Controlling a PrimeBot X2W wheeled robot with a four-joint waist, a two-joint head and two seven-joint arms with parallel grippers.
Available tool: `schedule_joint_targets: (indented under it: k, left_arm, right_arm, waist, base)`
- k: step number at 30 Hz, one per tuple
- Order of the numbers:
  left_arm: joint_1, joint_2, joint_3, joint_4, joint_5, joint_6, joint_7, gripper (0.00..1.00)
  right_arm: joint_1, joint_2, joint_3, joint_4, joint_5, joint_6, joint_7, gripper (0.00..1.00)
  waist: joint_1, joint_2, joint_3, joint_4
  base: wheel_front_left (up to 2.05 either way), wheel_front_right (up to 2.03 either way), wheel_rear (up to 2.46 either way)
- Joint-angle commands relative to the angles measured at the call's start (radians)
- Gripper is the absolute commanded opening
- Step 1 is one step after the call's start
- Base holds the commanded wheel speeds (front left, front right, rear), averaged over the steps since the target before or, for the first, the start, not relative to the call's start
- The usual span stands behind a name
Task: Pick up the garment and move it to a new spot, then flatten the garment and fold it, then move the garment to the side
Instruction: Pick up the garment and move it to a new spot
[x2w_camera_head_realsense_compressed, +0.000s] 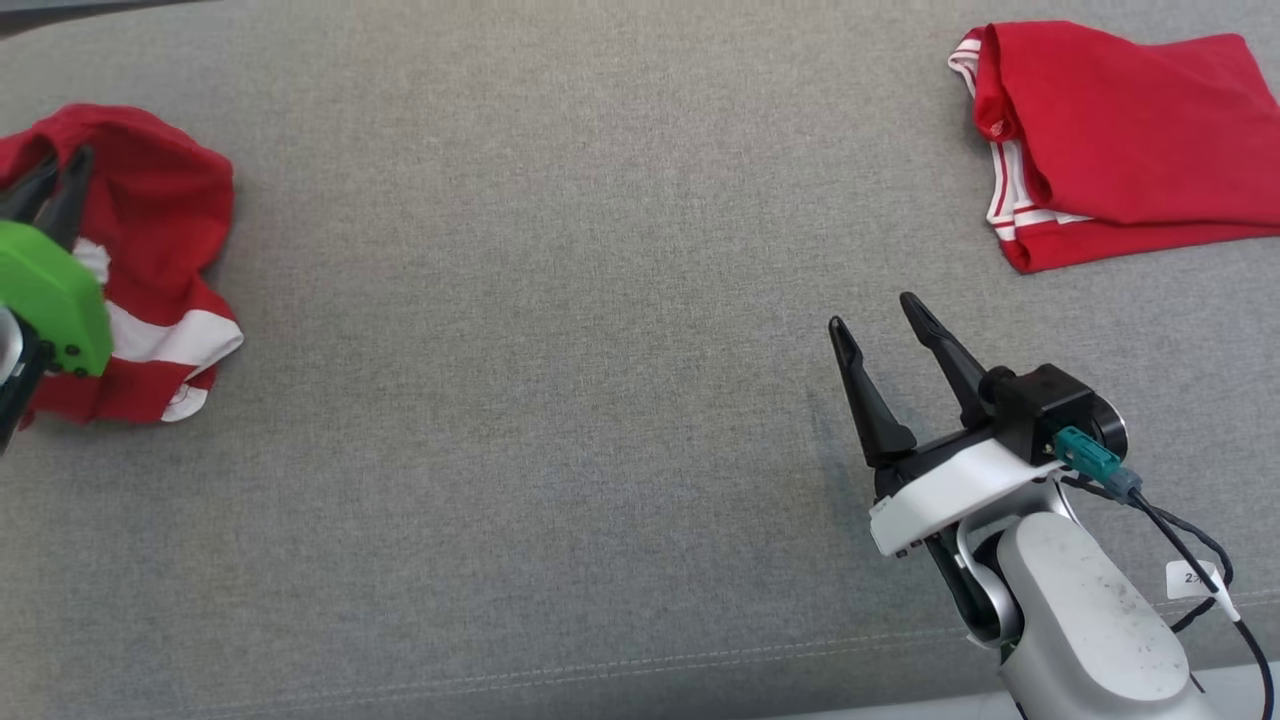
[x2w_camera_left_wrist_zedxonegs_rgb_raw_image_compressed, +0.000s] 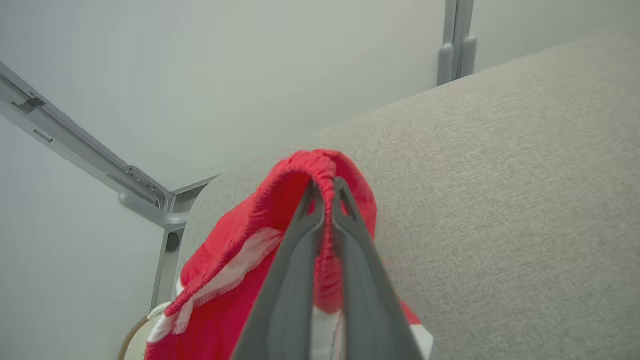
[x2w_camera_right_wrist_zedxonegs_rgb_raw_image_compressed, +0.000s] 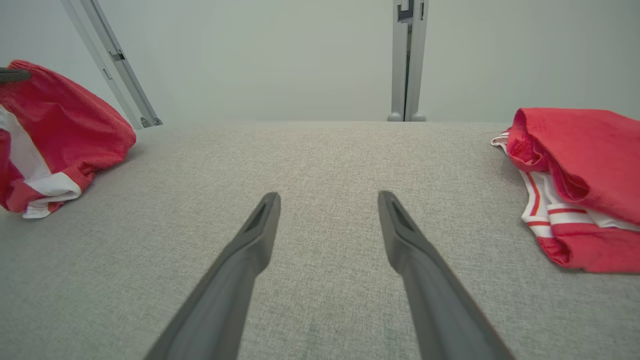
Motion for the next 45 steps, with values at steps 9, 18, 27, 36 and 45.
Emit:
schedule_joint_targets:
  k: [9, 18, 27, 36, 45]
  left_arm:
    - [-0.102, -0.001, -0.115, -0.154, 0.052, 0.001, -0.019, 0.00]
    - [-0.166, -0.026, -0.203, -0.330, 0.090, 0.001, 0.026, 0.00]
    - [-0.227, -0.066, -0.223, -0.504, 0.109, 0.011, 0.071, 0.00]
    - [-0.189, -0.098, -0.192, -0.603, 0.047, 0.049, 0.067, 0.00]
    - [-0.038, -0.043, -0.183, -0.539, -0.010, 0.085, -0.006, 0.00]
  right_arm:
    - [0.027, 0.022, -0.007, 0.008, 0.022, -0.001, -0.004, 1.00]
    - [0.044, 0.044, -0.017, 0.010, 0.033, -0.001, -0.004, 1.00]
    - [0.057, 0.060, -0.018, 0.016, 0.039, 0.000, -0.004, 1.00]
    - [0.070, 0.071, -0.025, 0.015, 0.036, 0.000, -0.004, 1.00]
    - [0.076, 0.065, -0.035, 0.013, 0.029, 0.000, -0.004, 1.00]
  waist:
    - [-0.0001, 0.0000, -0.059, -0.029]
    - [-0.0001, 0.0000, -0.097, -0.076]
    - [-0.0001, 0.0000, -0.124, -0.123]
    - [-0.0001, 0.0000, -0.147, -0.143]
    - [-0.0001, 0.0000, -0.135, -0.109]
  base:
    - [0.00, 0.00, 0.00]
    - [0.00, 0.00, 0.00]
    - [0.00, 0.00, 0.00]
    - [0.00, 0.00, 0.00]
    - [0.00, 0.00, 0.00]
